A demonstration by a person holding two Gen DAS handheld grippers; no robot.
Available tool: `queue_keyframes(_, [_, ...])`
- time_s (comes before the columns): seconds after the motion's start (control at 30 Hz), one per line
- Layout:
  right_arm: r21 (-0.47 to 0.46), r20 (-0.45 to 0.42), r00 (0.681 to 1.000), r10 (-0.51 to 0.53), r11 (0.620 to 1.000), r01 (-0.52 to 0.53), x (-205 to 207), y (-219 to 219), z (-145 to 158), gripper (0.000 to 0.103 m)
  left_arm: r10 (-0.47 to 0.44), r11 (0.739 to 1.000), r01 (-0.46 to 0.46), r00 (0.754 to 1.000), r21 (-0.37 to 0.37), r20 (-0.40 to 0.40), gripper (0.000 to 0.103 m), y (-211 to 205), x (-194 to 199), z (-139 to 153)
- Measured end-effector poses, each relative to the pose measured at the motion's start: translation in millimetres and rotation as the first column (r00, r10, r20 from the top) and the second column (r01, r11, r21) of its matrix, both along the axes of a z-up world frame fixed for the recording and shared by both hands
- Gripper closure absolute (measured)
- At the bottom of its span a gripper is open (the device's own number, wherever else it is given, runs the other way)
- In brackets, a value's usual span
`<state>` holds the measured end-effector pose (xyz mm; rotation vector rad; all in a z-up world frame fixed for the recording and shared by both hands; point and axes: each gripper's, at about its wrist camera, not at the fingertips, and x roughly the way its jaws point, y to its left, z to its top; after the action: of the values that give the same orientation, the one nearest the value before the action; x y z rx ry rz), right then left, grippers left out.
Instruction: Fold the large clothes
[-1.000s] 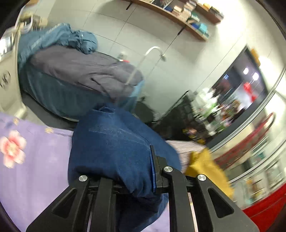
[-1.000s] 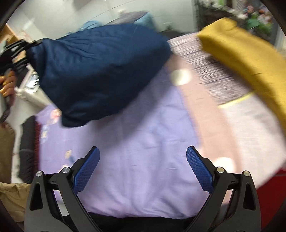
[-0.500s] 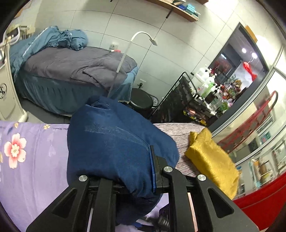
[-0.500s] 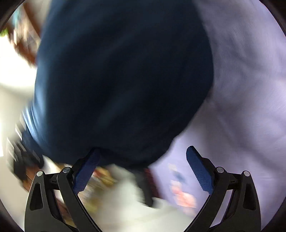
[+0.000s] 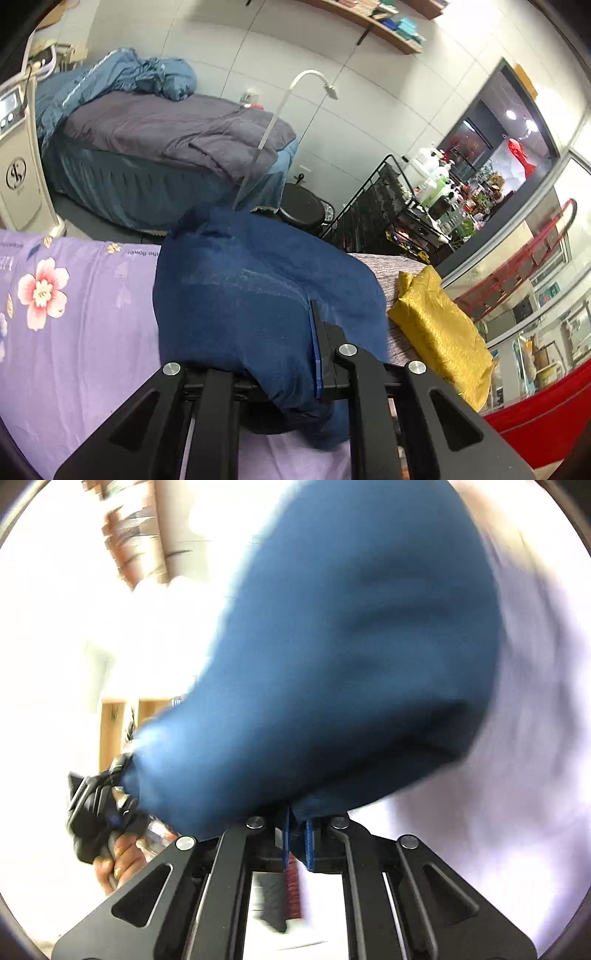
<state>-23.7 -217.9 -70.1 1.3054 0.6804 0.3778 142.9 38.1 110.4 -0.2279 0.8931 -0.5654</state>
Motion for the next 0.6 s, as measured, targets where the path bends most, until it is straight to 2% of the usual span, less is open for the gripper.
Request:
queue_keyframes(0.1, [-0.034, 0.169, 0.983, -0.069, 0.997, 0.076, -32, -34, 77, 0.096, -0.023, 0.999, 0.024, 0.999, -0.045, 0.023, 0.089, 12, -19, 19])
queue_keyframes(0.13, [-0.075, 0.236, 0.968, -0.088, 0.991, 0.109, -46, -45, 110, 0.096, -0.022, 0.999, 0.024, 0.999, -0.049, 0.044, 0.089, 16, -28, 27])
queue_keyframes(0.2, [-0.097, 0.353, 0.928, -0.120, 0.982, 0.164, -69, -62, 162, 0.098, -0.024, 0.998, 0.030, 0.996, -0.060, 0.090, 0.089, 23, -43, 43])
queue_keyframes(0.27, [-0.133, 0.424, 0.898, -0.122, 0.972, 0.195, -88, -78, 210, 0.098, -0.047, 0.992, 0.062, 0.989, -0.110, 0.139, 0.089, 32, -62, 64])
queue_keyframes(0.3, [-0.157, 0.448, 0.887, -0.111, 0.967, 0.200, -94, -78, 230, 0.098, -0.058, 0.990, 0.079, 0.983, -0.119, 0.176, 0.089, 35, -74, 79])
queue_keyframes(0.4, [-0.113, 0.539, 0.838, -0.085, 0.979, 0.172, -105, -65, 265, 0.098, -0.065, 0.991, 0.097, 0.953, -0.094, 0.297, 0.089, 40, -105, 118])
queue_keyframes(0.43, [-0.111, 0.578, 0.813, -0.071, 0.980, 0.165, -109, -59, 288, 0.098, -0.058, 0.987, 0.105, 0.941, -0.124, 0.333, 0.089, 49, -115, 137])
queue_keyframes(0.47, [-0.117, 0.605, 0.794, -0.062, 0.979, 0.165, -111, -57, 296, 0.098, -0.048, 0.981, 0.112, 0.932, -0.159, 0.359, 0.089, 58, -124, 153])
queue_keyframes(0.5, [-0.129, 0.646, 0.762, -0.036, 0.979, 0.156, -114, -56, 318, 0.098, -0.033, 0.972, 0.122, 0.919, -0.203, 0.392, 0.089, 71, -134, 173])
queue_keyframes(0.57, [-0.136, 0.733, 0.680, 0.020, 0.984, 0.118, -118, -45, 361, 0.098, -0.022, 0.960, 0.146, 0.890, -0.238, 0.455, 0.089, 87, -152, 199])
queue_keyframes(0.6, [-0.140, 0.762, 0.646, 0.040, 0.985, 0.104, -116, -42, 380, 0.099, -0.011, 0.958, 0.157, 0.857, -0.241, 0.515, 0.089, 96, -168, 217])
